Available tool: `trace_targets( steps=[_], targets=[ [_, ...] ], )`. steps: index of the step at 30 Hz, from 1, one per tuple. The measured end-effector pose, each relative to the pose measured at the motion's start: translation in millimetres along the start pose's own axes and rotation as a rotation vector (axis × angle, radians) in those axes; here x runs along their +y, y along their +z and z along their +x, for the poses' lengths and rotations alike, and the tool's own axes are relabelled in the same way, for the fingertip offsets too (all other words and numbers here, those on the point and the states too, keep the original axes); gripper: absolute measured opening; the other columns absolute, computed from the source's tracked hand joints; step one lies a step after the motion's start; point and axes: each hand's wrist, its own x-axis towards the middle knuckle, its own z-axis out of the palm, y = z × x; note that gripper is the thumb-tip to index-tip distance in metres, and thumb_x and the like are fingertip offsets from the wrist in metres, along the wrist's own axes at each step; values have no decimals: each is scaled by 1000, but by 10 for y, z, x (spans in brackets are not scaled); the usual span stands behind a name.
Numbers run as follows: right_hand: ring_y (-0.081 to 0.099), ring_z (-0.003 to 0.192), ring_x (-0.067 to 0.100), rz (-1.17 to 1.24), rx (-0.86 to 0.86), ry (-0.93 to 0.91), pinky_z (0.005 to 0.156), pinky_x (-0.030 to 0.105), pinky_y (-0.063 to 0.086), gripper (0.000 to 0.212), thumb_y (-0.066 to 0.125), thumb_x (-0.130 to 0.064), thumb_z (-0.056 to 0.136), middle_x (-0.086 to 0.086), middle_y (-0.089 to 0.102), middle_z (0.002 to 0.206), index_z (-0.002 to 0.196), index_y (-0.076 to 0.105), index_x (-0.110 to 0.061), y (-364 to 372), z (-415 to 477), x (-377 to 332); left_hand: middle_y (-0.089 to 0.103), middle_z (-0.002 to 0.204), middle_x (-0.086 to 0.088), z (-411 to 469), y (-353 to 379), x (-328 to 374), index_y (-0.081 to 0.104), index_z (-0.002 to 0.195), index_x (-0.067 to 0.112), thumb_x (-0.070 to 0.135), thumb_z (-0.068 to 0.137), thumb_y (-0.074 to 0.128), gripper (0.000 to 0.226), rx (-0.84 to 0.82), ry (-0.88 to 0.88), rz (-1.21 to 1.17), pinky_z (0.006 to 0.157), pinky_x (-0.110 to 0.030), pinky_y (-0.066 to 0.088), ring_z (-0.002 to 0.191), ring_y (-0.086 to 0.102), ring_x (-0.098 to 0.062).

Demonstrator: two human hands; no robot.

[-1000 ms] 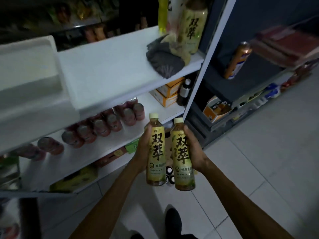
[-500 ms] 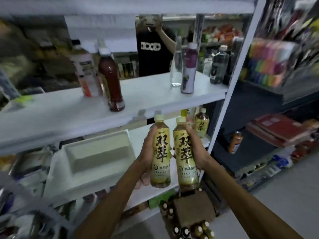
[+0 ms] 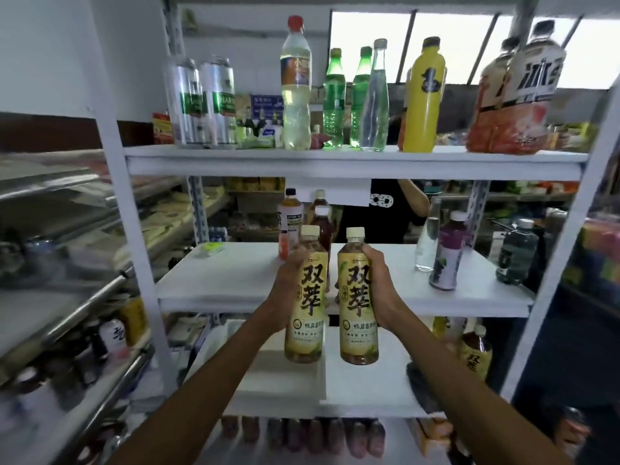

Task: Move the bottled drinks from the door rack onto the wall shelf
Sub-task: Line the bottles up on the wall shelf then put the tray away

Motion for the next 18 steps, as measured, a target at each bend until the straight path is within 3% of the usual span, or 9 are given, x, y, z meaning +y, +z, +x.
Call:
trace_targets(
  steps=[2, 9, 12, 13, 15, 18],
  targets=[
    [56, 57, 30, -16, -53, -2, 59, 35, 50, 65, 56, -66, 69, 19, 59, 74, 87, 62, -5, 89, 75, 20, 63, 78, -17, -89, -88, 74, 64, 96, 8, 59, 81, 53, 54, 88, 14, 25, 57, -34, 52, 61, 61, -26],
    [58, 61, 29, -10, -152, 43, 57, 33, 52, 89, 62, -66, 58, 22, 58, 84, 115, 59, 1, 543, 247, 149, 60, 76, -21, -458, -397, 207, 58, 101, 5, 69, 64, 59, 74, 358, 38, 68, 57, -34, 53, 60, 61, -28],
    [61, 73, 29, -46, -208, -6, 68, 40, 53, 76, 59, -70, 69, 26, 59, 101, 123, 56, -16, 837, 278, 227, 60, 71, -16, -615, -583, 296, 59, 103, 5, 64, 66, 61, 69, 403, 28, 9, 52, -30, 51, 54, 60, -25],
    [61, 77, 29, -50, -239, -28, 72, 43, 52, 62, 58, -71, 72, 26, 60, 102, 114, 61, -25, 946, 288, 262, 60, 73, -17, -665, -666, 328, 59, 108, 3, 63, 68, 60, 71, 424, 42, 0, 51, -29, 52, 53, 60, -24],
    [59, 72, 28, -60, -290, -38, 73, 43, 48, 45, 53, -67, 75, 20, 62, 87, 87, 68, -26, 1177, 295, 314, 58, 81, -20, -778, -830, 404, 61, 113, 3, 64, 69, 61, 75, 467, 86, -10, 54, -32, 53, 56, 60, -26],
    [59, 65, 26, -70, -364, -19, 66, 35, 49, 51, 49, -63, 78, 14, 64, 76, 85, 67, -16, 1576, 354, 413, 64, 87, -21, -981, -1090, 562, 70, 103, 12, 67, 75, 62, 63, 518, 174, 51, 68, -39, 52, 66, 61, -30]
  ],
)
